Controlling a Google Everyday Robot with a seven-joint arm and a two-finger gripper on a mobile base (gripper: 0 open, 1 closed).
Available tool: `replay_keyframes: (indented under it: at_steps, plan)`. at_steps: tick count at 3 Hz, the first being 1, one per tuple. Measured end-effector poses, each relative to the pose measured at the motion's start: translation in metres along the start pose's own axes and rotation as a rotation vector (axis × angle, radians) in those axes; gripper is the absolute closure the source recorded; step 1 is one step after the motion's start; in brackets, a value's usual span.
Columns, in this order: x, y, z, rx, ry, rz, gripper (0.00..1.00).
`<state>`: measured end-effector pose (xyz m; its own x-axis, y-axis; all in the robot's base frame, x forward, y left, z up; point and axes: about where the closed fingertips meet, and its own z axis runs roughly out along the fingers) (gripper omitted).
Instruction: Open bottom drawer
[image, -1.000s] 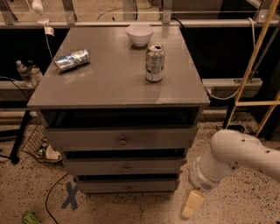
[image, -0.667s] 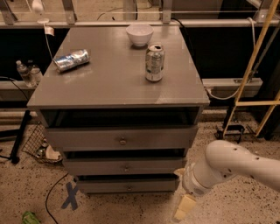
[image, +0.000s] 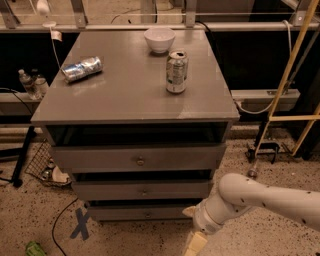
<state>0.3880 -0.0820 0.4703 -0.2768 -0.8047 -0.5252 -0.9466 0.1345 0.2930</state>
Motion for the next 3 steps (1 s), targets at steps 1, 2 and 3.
replay_keyframes:
  at_steps: [1,2,3]
  plan:
    - [0.010,-0.004,0.014,-0.003,-0.001,0.026,0.00]
    - [0.035,-0.019,0.056,-0.011,0.028,0.071,0.00]
    - [0.060,-0.040,0.093,0.020,0.031,0.079,0.00]
